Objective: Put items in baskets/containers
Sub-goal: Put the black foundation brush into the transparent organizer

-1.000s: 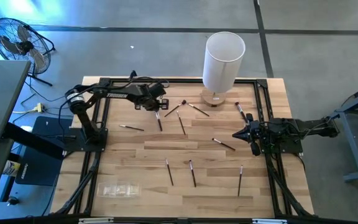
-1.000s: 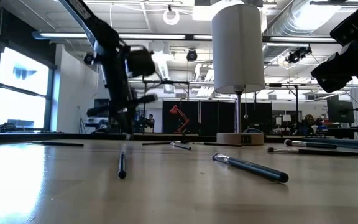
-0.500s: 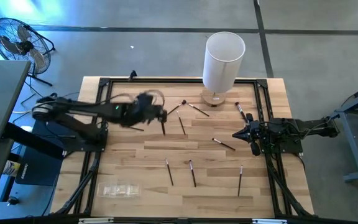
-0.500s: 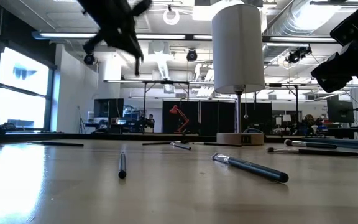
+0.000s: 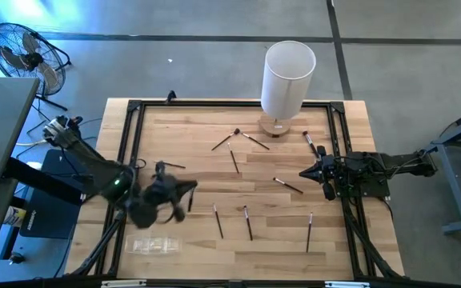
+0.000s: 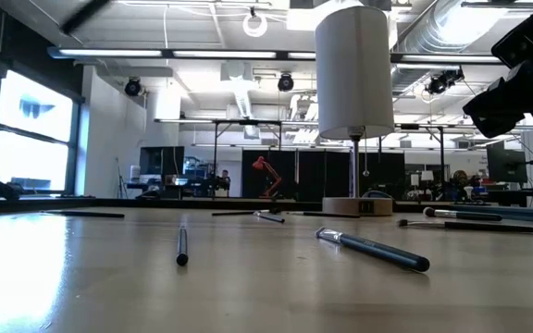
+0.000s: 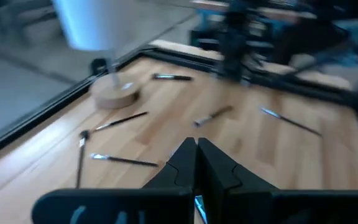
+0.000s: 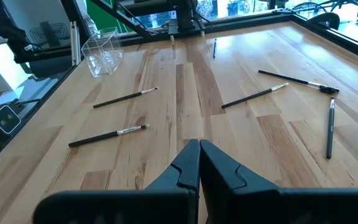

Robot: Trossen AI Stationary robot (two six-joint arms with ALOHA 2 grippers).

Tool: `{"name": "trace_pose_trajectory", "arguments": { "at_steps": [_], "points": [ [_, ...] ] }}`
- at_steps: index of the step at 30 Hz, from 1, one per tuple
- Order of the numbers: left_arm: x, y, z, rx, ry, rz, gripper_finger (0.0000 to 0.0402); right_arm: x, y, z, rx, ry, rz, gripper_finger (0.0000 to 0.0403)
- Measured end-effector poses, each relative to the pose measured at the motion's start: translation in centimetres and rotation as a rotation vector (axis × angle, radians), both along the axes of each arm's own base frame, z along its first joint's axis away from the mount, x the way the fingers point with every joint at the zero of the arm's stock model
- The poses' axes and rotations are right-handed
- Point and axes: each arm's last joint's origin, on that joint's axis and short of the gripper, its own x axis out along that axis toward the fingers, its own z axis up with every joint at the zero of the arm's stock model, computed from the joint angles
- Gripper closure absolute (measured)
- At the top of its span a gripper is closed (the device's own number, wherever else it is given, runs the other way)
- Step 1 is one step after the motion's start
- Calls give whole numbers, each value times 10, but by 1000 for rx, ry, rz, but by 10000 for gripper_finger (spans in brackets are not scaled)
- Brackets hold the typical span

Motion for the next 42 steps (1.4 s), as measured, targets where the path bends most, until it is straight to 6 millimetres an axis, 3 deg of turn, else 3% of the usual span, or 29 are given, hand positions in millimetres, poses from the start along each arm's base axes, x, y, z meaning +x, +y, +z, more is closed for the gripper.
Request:
{"name": "trace_pose_trajectory", "arguments": {
  "at_steps": [14,21,29,37,42],
  "points": [
    [-47,-49,-7,165,12,-288,401,0,0,0,0,0,0,398],
    [-61,-61,-13,180,-27,-541,401,0,0,0,0,0,0,398],
    [-68,-53,-41,163,-183,-704,401,0,0,0,0,-1,0,398],
    [-84,-26,-81,106,-389,-776,401,0,0,0,0,-1,0,398],
    [-91,-12,-104,63,-430,-766,401,0,0,0,0,-1,0,398]
  ]
}}
